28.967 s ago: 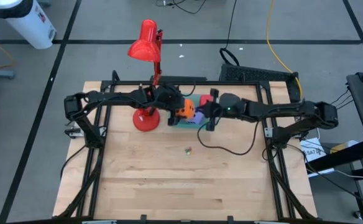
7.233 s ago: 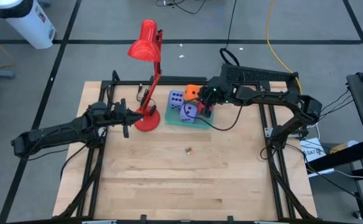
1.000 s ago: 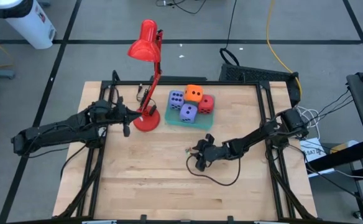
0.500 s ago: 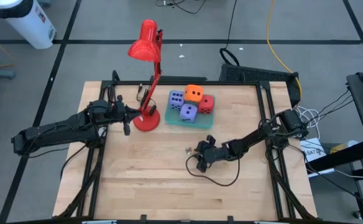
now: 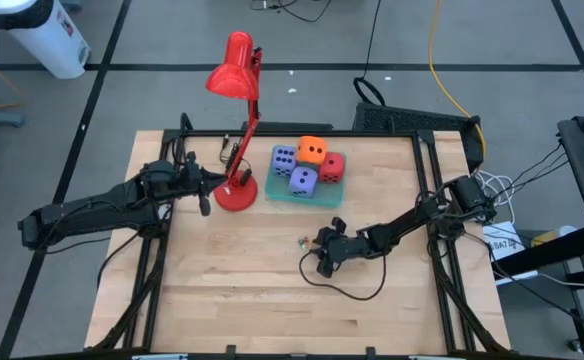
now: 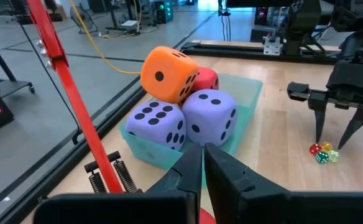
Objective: Pick & Place Dice
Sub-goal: Put the small yellow die into the blue bin
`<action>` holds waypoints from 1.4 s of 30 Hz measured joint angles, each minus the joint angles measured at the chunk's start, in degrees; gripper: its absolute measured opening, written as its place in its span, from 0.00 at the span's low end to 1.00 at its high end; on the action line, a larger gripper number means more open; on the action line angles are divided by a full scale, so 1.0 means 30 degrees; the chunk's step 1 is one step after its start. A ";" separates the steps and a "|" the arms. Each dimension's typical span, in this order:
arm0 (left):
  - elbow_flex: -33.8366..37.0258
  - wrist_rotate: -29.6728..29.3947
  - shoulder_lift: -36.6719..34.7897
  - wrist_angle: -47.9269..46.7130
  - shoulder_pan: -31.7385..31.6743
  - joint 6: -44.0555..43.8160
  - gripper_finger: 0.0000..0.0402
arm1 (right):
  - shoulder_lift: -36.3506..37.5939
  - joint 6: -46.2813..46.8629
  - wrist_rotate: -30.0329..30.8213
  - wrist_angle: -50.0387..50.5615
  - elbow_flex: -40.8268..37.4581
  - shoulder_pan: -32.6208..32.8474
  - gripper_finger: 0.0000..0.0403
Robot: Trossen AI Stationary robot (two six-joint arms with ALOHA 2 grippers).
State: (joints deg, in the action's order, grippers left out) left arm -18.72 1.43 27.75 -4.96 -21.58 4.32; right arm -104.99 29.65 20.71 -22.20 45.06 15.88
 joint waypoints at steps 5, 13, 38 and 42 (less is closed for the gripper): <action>0.0000 0.0015 0.0000 0.0222 0.0000 -0.0061 0.08 | 0.0000 0.0075 0.0041 -0.0685 0.0000 -0.0015 0.35; 0.0000 0.0297 0.0000 0.0206 0.0000 -0.0100 0.08 | 0.0007 0.1557 0.0080 -0.0708 0.0000 0.0108 0.35; -0.0007 0.1031 0.0000 0.1015 0.0033 -0.0627 0.08 | -0.1625 0.0890 0.0109 -0.3253 0.0073 0.0161 0.35; -0.0007 0.1100 0.0000 0.1037 0.0131 -0.0627 0.08 | -0.1807 0.1034 0.0242 -0.3180 0.0087 0.0226 0.35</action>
State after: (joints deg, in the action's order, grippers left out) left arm -18.74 4.73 27.75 -1.85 -21.19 2.44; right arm -110.41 32.75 21.43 -31.73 45.32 16.56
